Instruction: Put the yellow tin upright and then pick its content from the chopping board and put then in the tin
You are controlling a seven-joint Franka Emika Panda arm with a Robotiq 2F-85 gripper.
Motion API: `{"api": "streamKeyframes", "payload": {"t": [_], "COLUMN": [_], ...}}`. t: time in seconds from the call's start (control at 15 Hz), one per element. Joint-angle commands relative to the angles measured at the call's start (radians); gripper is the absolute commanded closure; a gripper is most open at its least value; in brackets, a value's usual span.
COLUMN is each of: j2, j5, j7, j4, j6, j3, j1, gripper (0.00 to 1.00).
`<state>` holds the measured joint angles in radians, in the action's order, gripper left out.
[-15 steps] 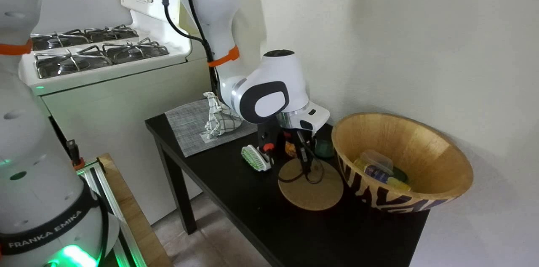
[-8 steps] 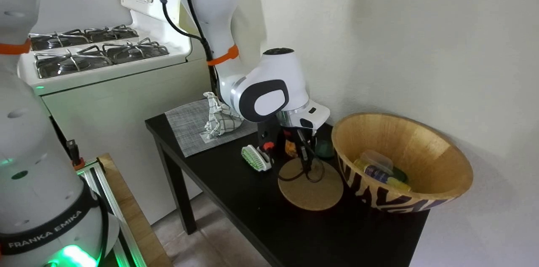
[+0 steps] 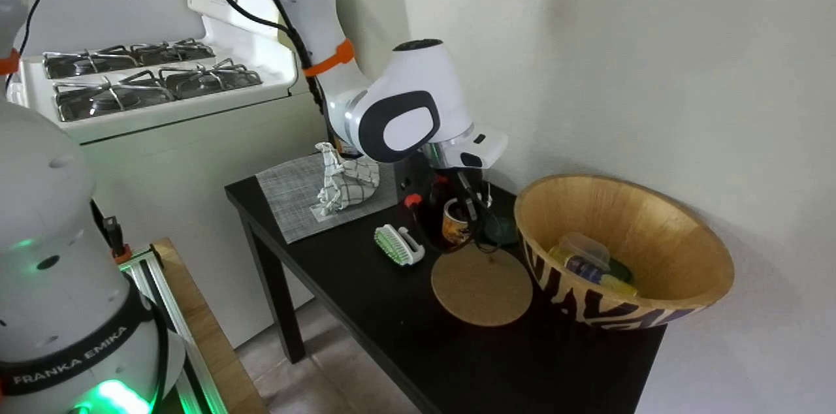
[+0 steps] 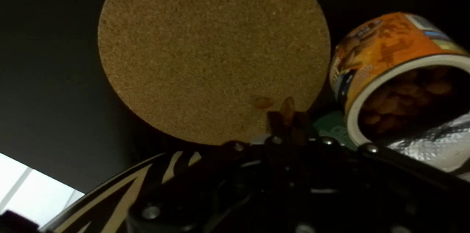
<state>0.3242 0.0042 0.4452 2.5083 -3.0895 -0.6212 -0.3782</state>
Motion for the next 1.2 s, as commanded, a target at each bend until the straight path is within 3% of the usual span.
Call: {"api": "streamKeyframes", "payload": {"t": [0.0, 0.53, 0.87, 0.93, 1.0, 1.13], "j2": [-0.064, -0.051, -0.017, -0.011, -0.005, 0.002], "j5": [-0.034, -0.018, -0.018, -0.018, -0.019, -0.018], "j7": [0.003, -0.025, -0.03, -0.029, -0.029, -0.028], "j4": [0.046, 0.006, -0.019, -0.023, -0.027, -0.032], "j6": [-0.045, -0.051, -0.055, -0.054, -0.053, -0.053], "j3": [-0.063, 0.044, 0.064, 0.061, 0.057, 0.054], "j1": [-0.077, -0.056, -0.049, -0.05, -0.051, -0.047], "gripper": [0.97, 0.97, 0.97, 0.88, 0.63, 0.58]}}
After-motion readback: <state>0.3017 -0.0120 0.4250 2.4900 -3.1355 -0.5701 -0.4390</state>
